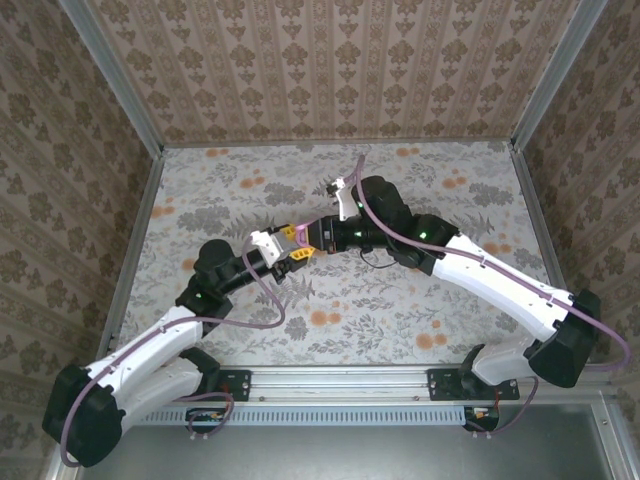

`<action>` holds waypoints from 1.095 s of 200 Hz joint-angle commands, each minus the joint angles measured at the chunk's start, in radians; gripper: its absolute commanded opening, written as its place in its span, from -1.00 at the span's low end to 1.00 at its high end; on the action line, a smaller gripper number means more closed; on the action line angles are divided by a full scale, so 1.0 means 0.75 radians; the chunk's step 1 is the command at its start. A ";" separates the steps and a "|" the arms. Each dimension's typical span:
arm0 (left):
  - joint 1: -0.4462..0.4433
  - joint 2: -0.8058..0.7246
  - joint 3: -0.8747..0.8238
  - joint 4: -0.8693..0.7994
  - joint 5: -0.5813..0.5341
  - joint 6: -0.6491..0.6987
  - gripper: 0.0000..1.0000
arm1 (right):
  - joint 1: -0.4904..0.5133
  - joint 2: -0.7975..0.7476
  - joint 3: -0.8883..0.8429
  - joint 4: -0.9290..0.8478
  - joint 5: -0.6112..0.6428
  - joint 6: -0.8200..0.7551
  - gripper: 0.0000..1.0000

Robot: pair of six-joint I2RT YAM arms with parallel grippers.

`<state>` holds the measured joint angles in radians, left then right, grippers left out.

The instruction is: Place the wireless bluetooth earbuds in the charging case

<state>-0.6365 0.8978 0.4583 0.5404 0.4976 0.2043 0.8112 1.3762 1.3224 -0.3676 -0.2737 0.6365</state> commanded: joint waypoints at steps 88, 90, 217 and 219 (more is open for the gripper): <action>-0.008 -0.014 0.011 0.037 0.009 -0.007 -0.25 | 0.024 0.059 0.127 -0.104 0.027 -0.036 -0.54; -0.008 -0.013 0.011 0.034 0.012 -0.008 -0.26 | 0.024 0.059 0.131 -0.115 0.038 -0.039 -0.54; 0.013 0.037 -0.028 0.071 -0.061 -0.200 -0.26 | -0.002 -0.033 0.157 -0.058 0.071 -0.087 -0.42; 0.015 0.041 -0.029 0.073 -0.062 -0.206 -0.26 | -0.003 -0.036 0.156 -0.059 0.078 -0.089 -0.40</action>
<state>-0.6346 0.9100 0.4519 0.5484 0.4759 0.1143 0.8158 1.4185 1.4387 -0.4419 -0.2546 0.6018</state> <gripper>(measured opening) 0.372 0.281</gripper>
